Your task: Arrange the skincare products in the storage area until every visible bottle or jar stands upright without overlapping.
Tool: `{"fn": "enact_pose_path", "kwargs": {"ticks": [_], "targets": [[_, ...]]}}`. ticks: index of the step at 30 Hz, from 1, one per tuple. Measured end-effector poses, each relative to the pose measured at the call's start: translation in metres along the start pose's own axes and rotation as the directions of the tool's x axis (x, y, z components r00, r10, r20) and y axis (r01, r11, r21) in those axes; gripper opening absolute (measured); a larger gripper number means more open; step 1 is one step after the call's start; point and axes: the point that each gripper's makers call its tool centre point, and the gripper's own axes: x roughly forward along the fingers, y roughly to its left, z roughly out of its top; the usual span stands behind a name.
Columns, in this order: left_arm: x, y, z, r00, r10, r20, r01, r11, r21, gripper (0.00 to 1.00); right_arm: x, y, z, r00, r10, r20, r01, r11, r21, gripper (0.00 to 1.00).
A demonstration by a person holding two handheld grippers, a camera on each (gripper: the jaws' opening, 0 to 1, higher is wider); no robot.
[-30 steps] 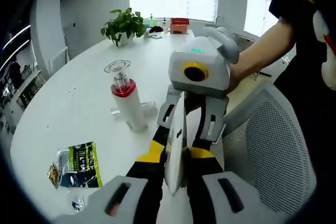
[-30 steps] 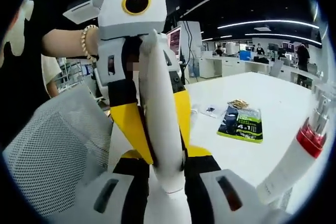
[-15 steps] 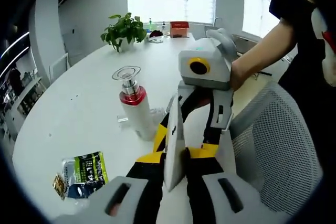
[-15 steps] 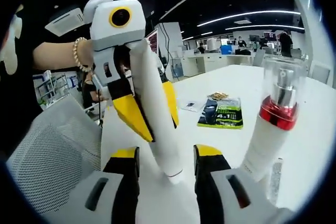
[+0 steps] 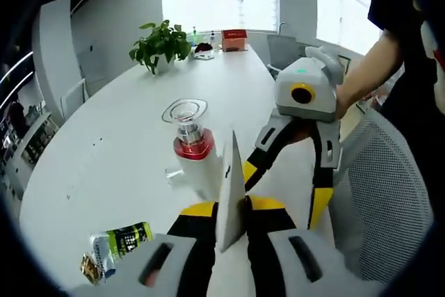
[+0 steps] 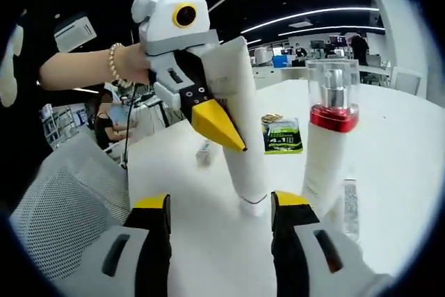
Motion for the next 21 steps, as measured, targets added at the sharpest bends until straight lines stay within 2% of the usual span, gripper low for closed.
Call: {"fn": "enact_pose_path", "kwargs": {"ticks": [10,14,21], "targets": [[0.011,0.018,0.011,1.0,-0.006,0.02,0.006,1.0,0.015,0.16,-0.02,-0.01,-0.012,0.997,-0.081,0.0,0.081,0.995,0.052,0.65],[0.015,0.03,0.014,1.0,-0.012,0.029,0.011,1.0,0.018,0.17,-0.028,-0.013,-0.015,0.994,-0.11,0.002,0.11,0.992,0.068,0.65],[0.02,0.037,0.019,0.999,-0.012,0.033,0.011,0.999,0.034,0.17,-0.039,-0.015,-0.017,0.988,-0.153,0.005,0.152,0.985,0.079,0.65]]}}
